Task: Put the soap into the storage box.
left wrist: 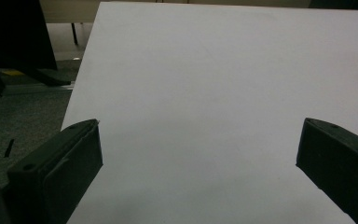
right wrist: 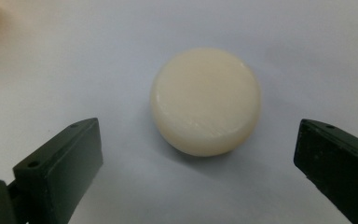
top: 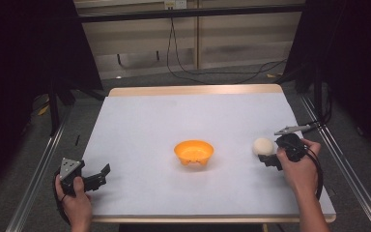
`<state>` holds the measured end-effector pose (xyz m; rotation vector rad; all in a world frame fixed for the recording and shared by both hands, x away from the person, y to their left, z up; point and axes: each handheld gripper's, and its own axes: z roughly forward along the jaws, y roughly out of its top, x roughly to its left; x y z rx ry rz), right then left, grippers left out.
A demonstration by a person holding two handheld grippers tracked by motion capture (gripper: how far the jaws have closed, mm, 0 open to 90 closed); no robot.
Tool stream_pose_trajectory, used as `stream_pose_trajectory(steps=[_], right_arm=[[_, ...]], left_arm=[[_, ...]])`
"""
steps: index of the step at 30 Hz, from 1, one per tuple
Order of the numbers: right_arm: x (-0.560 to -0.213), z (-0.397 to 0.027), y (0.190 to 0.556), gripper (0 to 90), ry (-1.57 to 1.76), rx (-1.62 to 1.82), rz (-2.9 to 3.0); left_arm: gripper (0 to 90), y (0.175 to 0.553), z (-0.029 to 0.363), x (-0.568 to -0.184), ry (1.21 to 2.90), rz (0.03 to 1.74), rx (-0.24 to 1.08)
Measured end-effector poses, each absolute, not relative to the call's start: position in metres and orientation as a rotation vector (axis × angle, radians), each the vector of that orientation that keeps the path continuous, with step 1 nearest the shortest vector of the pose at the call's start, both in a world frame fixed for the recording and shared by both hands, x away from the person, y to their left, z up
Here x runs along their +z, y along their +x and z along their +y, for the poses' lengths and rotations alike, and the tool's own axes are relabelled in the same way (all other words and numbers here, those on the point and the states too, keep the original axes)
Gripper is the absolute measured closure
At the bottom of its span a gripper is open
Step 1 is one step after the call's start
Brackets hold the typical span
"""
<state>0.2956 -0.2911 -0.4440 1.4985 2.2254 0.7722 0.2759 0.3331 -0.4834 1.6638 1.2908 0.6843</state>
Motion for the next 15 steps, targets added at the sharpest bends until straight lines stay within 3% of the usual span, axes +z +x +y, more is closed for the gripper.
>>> stream_pose_trajectory(steps=[15], right_arm=[[-0.447,-0.282,0.310,0.7,1.504,0.770,2.254]], left_arm=[[0.0,0.276,0.333,-0.483,1.666,1.291,0.684]])
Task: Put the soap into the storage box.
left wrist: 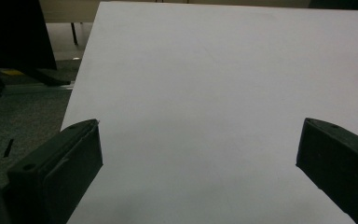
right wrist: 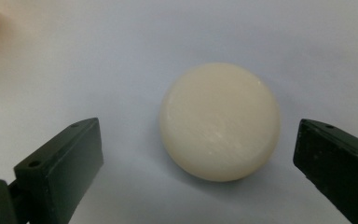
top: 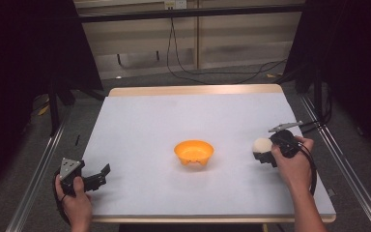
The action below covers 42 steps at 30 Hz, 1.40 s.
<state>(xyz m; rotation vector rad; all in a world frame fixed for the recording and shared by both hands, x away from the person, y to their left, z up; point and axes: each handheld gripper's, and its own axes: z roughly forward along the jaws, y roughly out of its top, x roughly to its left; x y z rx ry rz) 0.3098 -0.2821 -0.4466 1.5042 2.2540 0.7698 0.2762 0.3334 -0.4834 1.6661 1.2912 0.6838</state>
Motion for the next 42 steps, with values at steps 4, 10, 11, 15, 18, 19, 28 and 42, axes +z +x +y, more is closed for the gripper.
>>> stream_pose_trajectory(steps=[4,10,11,15,18,19,28,42], right_arm=[[-0.449,-0.281,0.314,1.2,1.526,0.770,2.257],[-0.455,-0.283,0.321,4.3,1.595,0.748,2.225],[-0.455,-0.283,0.321,4.3,1.595,0.748,2.225],[-0.458,-0.282,0.324,7.5,1.634,0.746,2.200],[-0.459,-0.281,0.326,13.6,1.688,0.743,2.154],[-0.459,-0.281,0.326,13.6,1.688,0.743,2.154],[-0.464,-0.282,0.330,22.8,1.724,0.732,2.135],[-0.468,-0.281,0.332,23.4,1.699,0.732,2.152]], left_arm=[[0.0,0.276,0.334,-0.483,1.668,1.291,0.685],[0.0,0.276,0.334,-0.483,1.668,1.291,0.686],[0.0,0.276,0.334,-0.483,1.669,1.290,0.685],[0.0,0.276,0.334,-0.483,1.666,1.293,0.679],[0.0,0.276,0.334,-0.483,1.669,1.291,0.682],[0.0,0.276,0.334,-0.483,1.666,1.293,0.679],[0.0,0.276,0.334,-0.483,1.667,1.293,0.679],[0.0,0.276,0.334,-0.483,1.668,1.291,0.686]])
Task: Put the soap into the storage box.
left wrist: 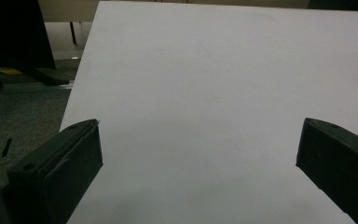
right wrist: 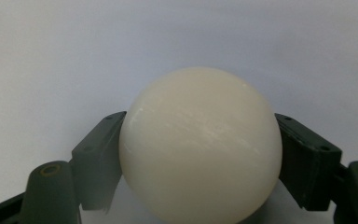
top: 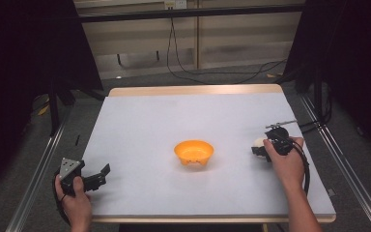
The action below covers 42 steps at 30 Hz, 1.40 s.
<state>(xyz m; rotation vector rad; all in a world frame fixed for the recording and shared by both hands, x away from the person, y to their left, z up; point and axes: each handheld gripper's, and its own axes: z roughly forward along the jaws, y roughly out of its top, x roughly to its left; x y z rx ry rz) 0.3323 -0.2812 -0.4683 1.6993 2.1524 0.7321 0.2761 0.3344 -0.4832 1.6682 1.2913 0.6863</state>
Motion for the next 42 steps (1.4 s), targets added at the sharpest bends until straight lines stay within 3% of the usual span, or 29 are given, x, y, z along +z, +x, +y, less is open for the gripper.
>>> stream_pose_trajectory(steps=[42], right_arm=[[-0.451,-0.249,0.317,23.5,1.527,0.819,2.263]], left_arm=[[0.0,0.276,0.335,-0.483,1.664,1.287,0.680]])
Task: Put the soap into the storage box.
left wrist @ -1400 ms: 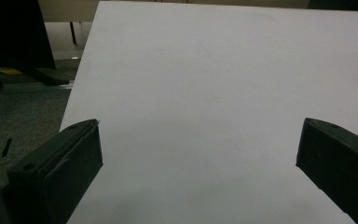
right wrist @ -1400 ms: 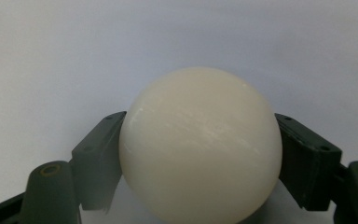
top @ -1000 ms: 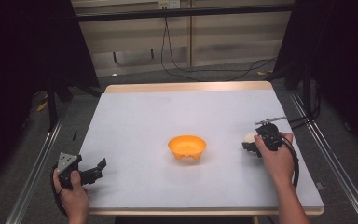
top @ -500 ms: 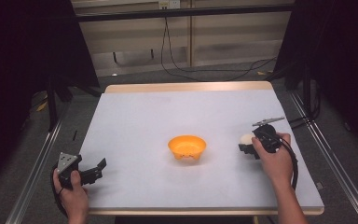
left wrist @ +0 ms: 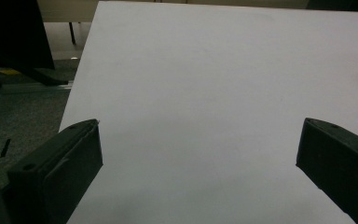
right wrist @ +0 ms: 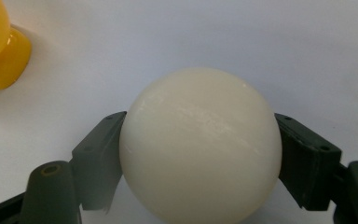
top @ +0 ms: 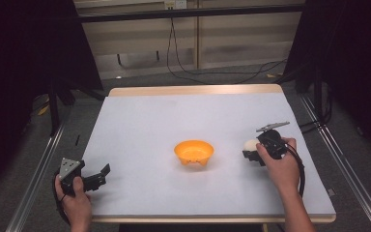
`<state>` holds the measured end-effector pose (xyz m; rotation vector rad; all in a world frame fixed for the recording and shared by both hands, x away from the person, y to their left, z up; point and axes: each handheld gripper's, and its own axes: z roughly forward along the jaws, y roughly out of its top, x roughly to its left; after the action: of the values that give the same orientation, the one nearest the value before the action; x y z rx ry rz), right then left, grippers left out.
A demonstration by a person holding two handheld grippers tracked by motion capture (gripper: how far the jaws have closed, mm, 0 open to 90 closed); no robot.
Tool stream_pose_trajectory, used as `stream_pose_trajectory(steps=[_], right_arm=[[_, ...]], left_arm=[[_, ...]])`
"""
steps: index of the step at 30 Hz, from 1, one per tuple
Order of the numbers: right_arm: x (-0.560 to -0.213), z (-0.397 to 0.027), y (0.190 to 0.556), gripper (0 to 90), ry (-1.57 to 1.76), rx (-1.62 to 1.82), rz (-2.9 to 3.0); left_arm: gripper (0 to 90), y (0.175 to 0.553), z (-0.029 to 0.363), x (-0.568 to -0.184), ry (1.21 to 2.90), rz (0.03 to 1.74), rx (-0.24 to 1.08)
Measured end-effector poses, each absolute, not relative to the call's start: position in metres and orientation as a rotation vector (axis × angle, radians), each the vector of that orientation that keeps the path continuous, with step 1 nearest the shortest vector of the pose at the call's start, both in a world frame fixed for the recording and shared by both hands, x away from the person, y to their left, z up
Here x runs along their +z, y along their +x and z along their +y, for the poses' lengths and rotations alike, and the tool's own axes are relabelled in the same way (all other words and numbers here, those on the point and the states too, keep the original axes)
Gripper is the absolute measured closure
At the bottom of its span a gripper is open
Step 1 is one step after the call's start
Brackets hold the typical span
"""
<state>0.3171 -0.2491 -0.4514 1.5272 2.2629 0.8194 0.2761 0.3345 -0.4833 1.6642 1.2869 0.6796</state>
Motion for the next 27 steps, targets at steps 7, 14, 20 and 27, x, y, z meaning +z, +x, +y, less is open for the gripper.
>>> stream_pose_trajectory(steps=[7,14,20,27], right_arm=[[-0.447,-0.238,0.319,23.5,1.492,0.840,2.289],[-0.444,-0.228,0.320,23.5,1.468,0.853,2.302],[-0.435,-0.220,0.322,23.5,1.440,0.866,2.320],[-0.429,-0.210,0.322,23.5,1.418,0.887,2.333]], left_arm=[[0.0,0.276,0.334,-0.483,1.665,1.289,0.682],[0.0,0.276,0.335,-0.483,1.664,1.286,0.678],[0.0,0.276,0.335,-0.483,1.665,1.287,0.678],[0.0,0.276,0.334,-0.483,1.664,1.288,0.675]])
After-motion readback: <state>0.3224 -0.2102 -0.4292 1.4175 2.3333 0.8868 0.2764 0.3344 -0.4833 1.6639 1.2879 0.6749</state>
